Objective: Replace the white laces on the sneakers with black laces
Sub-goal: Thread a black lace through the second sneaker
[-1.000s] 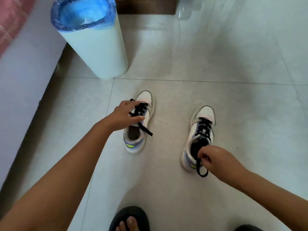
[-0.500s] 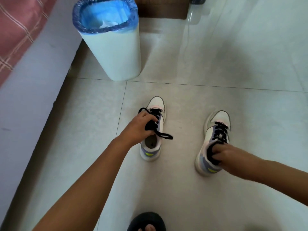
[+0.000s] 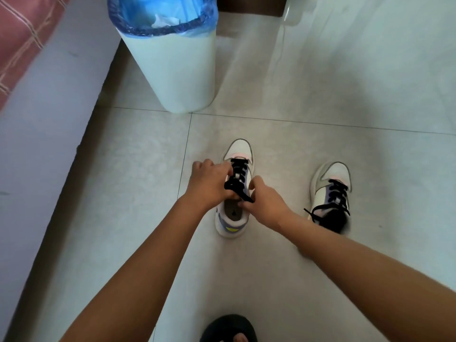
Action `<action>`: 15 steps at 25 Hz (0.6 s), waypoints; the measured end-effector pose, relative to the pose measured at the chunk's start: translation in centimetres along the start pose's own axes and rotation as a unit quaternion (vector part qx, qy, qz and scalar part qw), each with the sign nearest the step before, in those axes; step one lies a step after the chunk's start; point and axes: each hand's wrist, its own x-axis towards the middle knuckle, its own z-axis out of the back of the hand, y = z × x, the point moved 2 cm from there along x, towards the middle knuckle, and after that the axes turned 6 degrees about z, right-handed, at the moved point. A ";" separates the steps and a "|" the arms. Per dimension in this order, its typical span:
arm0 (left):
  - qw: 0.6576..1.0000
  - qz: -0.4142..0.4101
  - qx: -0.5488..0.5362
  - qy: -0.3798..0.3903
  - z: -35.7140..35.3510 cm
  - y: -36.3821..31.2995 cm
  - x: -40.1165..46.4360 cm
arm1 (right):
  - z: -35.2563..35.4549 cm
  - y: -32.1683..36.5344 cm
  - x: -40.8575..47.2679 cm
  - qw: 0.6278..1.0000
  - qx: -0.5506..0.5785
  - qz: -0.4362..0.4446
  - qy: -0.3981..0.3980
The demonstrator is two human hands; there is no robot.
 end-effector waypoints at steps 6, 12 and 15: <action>0.946 0.126 -0.294 0.060 -0.2 0.6 -2.7 | -1.2 0.3 -2.0 0.968 0.192 -0.033 -0.159; 0.794 0.224 -0.565 -0.014 -2.1 -2.7 -5.9 | -1.8 0.7 -2.6 0.930 0.325 -0.003 -0.173; 0.944 0.158 -0.282 -0.064 -3.0 -1.7 -5.5 | -2.6 0.0 -2.6 0.975 0.139 0.078 -0.152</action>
